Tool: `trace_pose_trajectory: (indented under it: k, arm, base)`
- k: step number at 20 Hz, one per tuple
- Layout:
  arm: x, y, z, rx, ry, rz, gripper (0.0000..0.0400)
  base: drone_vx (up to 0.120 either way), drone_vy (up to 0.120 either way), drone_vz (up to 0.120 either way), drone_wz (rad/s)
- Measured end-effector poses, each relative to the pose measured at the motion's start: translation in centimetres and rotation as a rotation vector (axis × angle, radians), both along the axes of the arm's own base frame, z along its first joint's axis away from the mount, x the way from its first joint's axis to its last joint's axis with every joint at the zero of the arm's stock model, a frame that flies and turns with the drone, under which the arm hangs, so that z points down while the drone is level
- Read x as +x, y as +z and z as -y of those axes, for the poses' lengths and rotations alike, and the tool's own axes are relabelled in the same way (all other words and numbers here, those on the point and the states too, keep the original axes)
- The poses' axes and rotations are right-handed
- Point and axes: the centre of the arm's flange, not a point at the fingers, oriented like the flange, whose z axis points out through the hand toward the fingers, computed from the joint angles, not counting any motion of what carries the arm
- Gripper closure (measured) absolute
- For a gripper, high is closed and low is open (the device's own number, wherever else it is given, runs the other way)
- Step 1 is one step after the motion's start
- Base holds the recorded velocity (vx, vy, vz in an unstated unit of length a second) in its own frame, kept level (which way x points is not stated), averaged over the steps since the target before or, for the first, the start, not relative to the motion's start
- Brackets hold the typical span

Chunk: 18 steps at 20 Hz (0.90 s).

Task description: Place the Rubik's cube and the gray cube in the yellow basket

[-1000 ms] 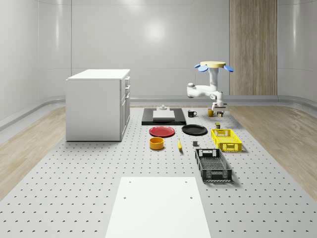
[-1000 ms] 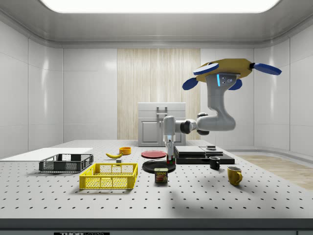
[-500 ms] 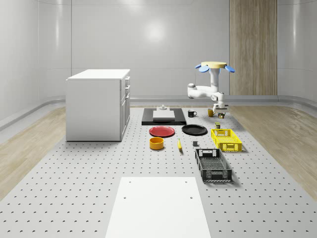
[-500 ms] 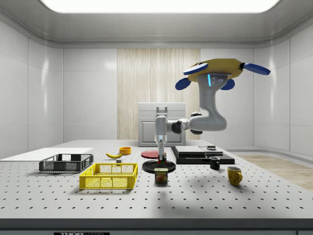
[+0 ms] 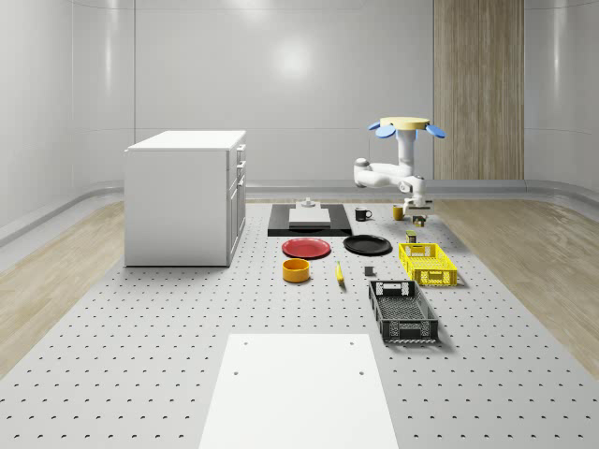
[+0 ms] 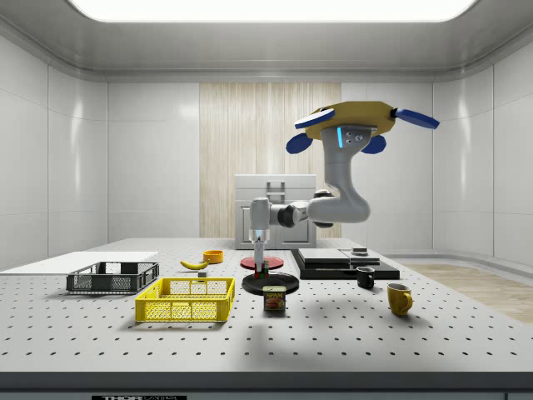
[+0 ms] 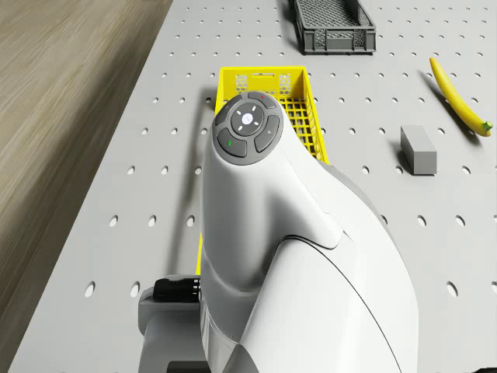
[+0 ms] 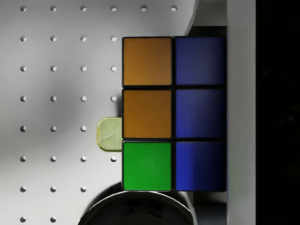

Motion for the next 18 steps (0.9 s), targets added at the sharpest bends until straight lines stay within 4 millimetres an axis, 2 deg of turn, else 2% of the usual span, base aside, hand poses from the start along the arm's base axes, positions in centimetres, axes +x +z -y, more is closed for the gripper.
trace_pose_trajectory:
  k: [10, 13, 18]
  arm:
    - [0.00, 0.00, 0.00, 0.000, 0.000, 0.000, 0.0075]
    - [0.00, 0.00, 0.00, 0.000, 0.000, 0.000, 0.0075]
    - [0.00, 0.00, 0.00, 0.000, 0.000, 0.000, 0.0075]
  base:
    - [0.120, 0.000, 0.000, 0.000]
    - [0.120, -0.120, 0.000, 0.000]
    - [0.120, 0.000, 0.000, 0.000]
